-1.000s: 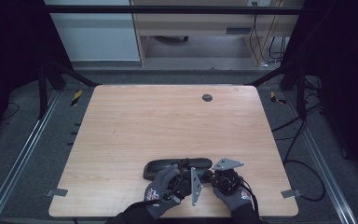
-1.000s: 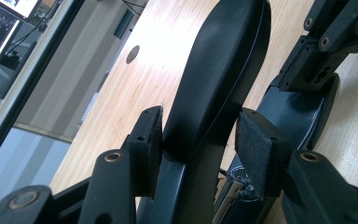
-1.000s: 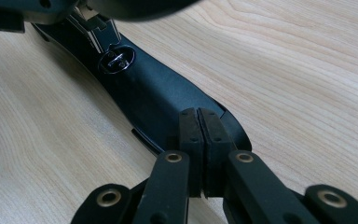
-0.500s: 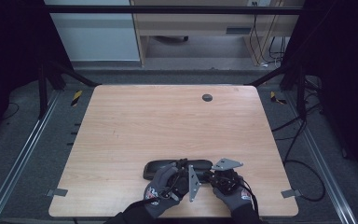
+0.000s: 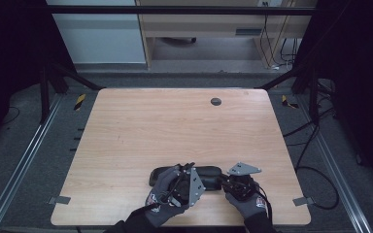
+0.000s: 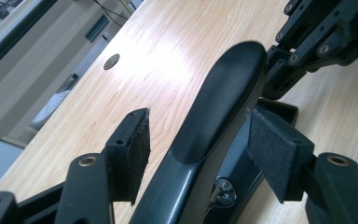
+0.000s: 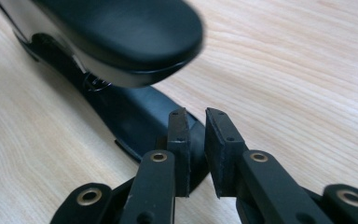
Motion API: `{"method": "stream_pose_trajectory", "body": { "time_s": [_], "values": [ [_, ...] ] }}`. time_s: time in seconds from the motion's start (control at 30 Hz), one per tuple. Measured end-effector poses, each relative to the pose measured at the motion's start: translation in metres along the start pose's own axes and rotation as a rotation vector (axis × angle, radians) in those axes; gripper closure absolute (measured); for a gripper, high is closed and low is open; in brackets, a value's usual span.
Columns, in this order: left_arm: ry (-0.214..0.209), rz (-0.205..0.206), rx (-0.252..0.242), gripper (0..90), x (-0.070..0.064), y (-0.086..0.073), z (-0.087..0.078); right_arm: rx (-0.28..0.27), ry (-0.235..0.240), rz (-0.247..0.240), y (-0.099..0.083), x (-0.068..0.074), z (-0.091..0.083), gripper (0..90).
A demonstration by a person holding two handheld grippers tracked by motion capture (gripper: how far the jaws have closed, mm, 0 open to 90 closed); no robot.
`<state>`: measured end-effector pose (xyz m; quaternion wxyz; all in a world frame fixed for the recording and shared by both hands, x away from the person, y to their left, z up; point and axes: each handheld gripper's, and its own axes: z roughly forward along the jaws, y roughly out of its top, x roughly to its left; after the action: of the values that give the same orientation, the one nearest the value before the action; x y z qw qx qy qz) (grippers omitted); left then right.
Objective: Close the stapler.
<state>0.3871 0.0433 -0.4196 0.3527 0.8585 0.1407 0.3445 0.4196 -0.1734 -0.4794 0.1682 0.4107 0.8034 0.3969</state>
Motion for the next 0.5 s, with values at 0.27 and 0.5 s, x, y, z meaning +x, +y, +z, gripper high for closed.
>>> {"method": "stream_pose_trajectory", "body": {
  "time_s": [0.27,0.5],
  "values": [
    [-0.011,-0.078,-0.032,38.5,0.016,-0.003,-0.014,-0.022,-0.027,0.029,0.001,-0.009,-0.007,84.4],
    [0.003,-0.17,-0.043,38.4,0.039,-0.014,-0.025,-0.031,-0.042,0.051,0.002,-0.014,-0.013,90.0]
  ]
}}
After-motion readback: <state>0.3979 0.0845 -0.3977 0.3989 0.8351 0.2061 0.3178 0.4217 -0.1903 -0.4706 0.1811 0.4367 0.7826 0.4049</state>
